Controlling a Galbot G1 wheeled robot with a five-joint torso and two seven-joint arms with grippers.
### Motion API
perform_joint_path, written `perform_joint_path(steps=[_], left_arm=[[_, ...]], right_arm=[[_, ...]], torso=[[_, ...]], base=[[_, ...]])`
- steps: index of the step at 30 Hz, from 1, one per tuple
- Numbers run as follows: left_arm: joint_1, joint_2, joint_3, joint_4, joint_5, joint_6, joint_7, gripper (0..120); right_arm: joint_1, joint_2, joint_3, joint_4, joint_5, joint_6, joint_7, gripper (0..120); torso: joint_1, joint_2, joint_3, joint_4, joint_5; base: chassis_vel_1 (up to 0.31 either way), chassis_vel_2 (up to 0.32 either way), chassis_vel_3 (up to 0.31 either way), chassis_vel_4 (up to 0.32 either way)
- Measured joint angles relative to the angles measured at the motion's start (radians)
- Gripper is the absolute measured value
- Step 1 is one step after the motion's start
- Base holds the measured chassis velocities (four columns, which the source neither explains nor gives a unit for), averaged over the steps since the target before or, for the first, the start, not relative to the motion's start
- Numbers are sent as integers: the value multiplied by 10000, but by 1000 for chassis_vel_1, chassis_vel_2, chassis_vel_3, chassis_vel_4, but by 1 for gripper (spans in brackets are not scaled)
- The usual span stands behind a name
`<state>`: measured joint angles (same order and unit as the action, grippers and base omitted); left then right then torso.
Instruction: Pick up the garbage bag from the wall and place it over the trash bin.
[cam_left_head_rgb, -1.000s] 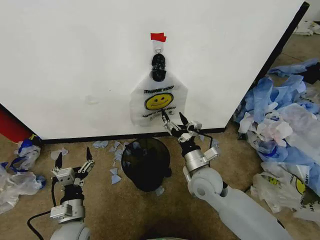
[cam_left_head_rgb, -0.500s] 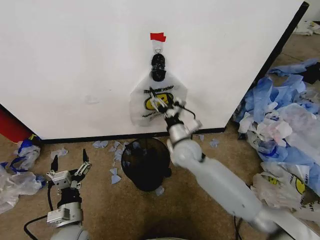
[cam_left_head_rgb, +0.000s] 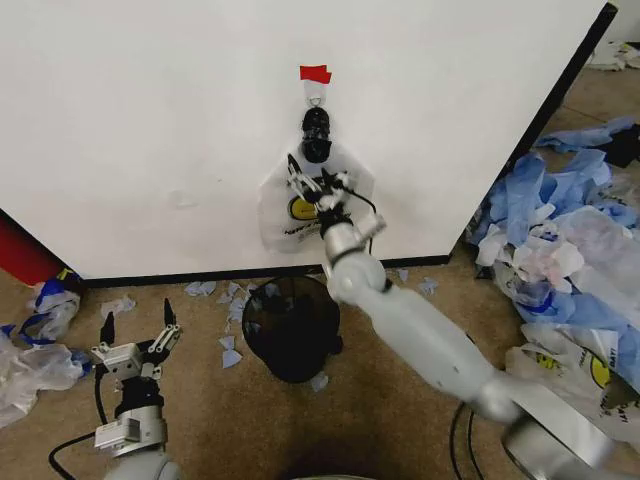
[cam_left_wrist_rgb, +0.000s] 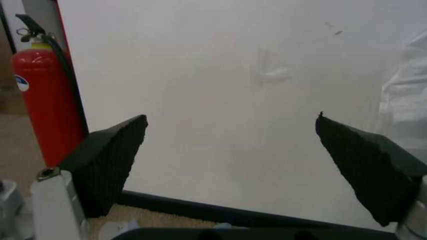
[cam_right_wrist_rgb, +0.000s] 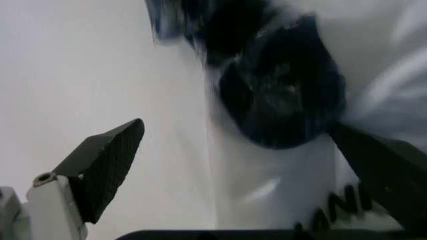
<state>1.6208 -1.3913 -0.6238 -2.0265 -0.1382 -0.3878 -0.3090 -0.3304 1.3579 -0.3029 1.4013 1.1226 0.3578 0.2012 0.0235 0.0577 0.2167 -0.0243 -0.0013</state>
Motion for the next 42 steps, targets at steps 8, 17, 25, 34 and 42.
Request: perform_joint_path(steps=[8,17,25,34,42], left_arm=[[-34,-26,4,58,41,-108,-5,99],[-156,-40,64,160,76,-139,-15,99],[-189,-162,179,312,145,-185,-22,99],[-83,-315,200,395,274,-315,-26,98],[-151,-417,242,602,386,-441,-31,98]], right_arm=[[-91,-57,22,307,-12,-18,101,100],[-825,-677,13,1946,-116,-347,736,100],[-1101,-855,48,1920,-198,-296,722,100],[-925,-430,211,1324,-136,-182,489,100],[-590,-75,251,872,-70,-99,321,100]], torso=[[1,-1,0,15,1],[1,0,0,7,1],[1,0,0,6,0],[0,0,0,8,0],[1,0,0,9,0]], base=[[0,0,0,0],[0,0,0,0],[0,0,0,0],[0,0,0,0],[0,0,0,0]])
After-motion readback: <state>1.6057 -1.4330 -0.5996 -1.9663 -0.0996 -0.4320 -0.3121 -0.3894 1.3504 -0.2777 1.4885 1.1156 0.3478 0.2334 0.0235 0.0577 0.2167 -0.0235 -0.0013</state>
